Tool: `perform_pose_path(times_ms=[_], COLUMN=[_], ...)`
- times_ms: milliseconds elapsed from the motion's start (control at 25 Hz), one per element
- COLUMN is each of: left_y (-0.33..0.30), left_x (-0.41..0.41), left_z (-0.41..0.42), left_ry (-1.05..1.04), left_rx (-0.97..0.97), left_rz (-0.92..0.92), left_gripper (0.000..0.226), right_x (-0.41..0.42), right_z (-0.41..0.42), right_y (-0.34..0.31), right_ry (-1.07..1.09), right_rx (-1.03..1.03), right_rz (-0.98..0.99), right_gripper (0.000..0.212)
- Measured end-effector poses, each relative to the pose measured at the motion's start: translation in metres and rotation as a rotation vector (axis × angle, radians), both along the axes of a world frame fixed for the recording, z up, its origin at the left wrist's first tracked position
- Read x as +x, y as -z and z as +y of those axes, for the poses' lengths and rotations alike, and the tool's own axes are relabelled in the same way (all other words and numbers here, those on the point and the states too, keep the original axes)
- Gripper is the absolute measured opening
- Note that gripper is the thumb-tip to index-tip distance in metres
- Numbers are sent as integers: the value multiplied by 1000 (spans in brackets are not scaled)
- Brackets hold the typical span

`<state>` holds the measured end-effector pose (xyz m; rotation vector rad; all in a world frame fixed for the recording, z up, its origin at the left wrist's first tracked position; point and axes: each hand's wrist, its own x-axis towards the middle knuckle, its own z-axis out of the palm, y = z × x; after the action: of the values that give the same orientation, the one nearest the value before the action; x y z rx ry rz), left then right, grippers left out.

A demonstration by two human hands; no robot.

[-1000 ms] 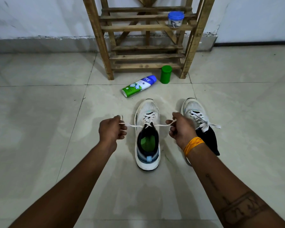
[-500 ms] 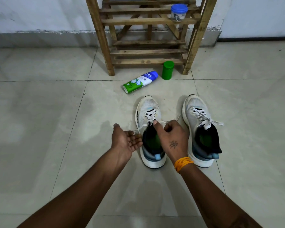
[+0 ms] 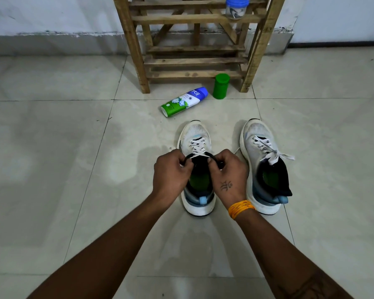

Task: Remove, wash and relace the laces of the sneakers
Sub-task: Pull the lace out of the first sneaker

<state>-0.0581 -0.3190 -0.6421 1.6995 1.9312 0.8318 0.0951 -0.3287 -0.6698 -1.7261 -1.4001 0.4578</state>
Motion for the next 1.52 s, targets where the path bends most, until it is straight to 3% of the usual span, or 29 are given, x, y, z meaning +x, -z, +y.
perform_pose_path(times_ms=[280, 360, 600, 760, 880, 960, 1200, 1240, 1360, 1520], left_y=[22, 21, 0, -8, -9, -5, 8, 7, 1, -4], left_x=[-9, -10, -14, -2, 2, 2, -17, -17, -12, -13], left_z=[-14, -17, -18, -4, 11, 13, 19, 17, 9, 27], left_ry=[-201, -219, 109, 387, 413, 354, -208, -157, 267, 552], left_rx=[-100, -96, 208, 260, 225, 217, 112, 131, 251, 292], left_rz=[-514, -559, 76, 324, 305, 190, -238, -177, 148, 412], left_gripper=[22, 22, 25, 18, 7, 3, 9, 9, 28, 17], right_x=[1, -5, -15, -20, -22, -22, -24, -25, -26, -26], right_z=[-14, -18, -29, -31, -32, -30, -25, -25, -25, -24], right_y=[6, 5, 0, 1, 3, 3, 4, 4, 4, 5], right_ry=[110, 122, 86, 90, 80, 81, 104, 100, 88, 83], right_rx=[-35, -23, 86, 103, 110, 113, 117, 115, 112, 107], right_rz=[243, 279, 195, 212, 212, 195, 193, 197, 211, 196], right_gripper=[18, 18, 18, 15, 15, 17, 18, 19, 18, 18])
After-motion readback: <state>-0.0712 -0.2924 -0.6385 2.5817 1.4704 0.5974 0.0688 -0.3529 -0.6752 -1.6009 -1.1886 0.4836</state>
